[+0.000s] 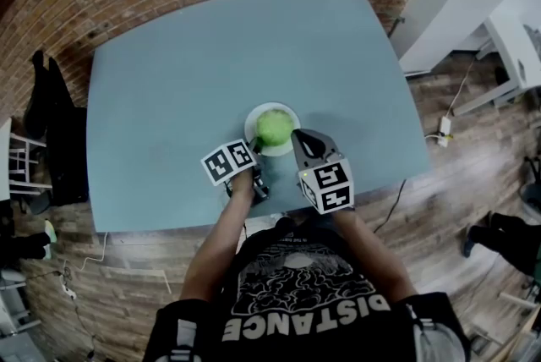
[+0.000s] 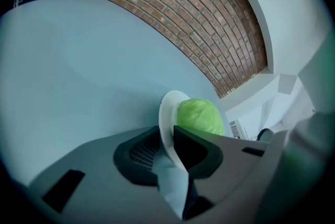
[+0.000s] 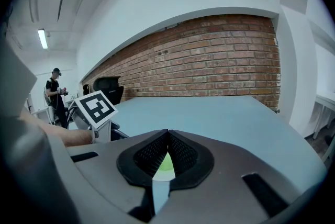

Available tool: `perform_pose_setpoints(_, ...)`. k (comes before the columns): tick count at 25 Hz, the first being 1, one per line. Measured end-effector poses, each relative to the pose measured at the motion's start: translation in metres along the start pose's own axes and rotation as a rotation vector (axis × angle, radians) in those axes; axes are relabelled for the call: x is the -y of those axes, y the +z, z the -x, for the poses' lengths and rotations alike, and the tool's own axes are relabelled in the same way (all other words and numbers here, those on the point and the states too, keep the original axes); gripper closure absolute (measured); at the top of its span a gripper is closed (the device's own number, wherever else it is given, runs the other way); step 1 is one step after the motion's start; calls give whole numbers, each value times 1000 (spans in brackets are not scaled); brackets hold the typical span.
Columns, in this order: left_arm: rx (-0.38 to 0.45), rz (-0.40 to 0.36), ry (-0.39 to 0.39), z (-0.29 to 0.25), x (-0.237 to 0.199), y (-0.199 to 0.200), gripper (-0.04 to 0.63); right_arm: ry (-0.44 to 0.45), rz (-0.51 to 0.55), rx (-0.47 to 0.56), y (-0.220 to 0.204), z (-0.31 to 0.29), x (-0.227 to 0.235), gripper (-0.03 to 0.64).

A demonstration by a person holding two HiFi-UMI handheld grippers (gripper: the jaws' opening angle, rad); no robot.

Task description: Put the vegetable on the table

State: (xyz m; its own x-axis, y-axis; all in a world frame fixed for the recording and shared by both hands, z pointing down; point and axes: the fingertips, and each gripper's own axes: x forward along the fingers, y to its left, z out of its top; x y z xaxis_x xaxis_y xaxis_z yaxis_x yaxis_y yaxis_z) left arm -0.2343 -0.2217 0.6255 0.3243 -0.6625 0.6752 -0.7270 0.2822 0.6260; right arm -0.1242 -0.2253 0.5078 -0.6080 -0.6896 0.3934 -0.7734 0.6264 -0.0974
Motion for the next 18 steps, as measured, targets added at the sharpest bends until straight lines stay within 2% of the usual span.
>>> perform_pose_setpoints(6, -15, -124, 71, 1, 0, 1, 517, -4, 7, -9, -1, 1, -2, 609)
perform_pose_setpoints(10, -16, -169, 83, 1, 0, 0, 517, -5, 11, -12, -1, 0, -5, 609)
perform_pose_setpoints(15, -9, -360, 173, 5, 1, -1, 496, -10, 12, -13, -2, 2, -10, 609)
perform_pose_setpoints(18, 36, -447, 197, 5, 1, 5, 494, -14, 13, -17, -4, 3, -11, 609)
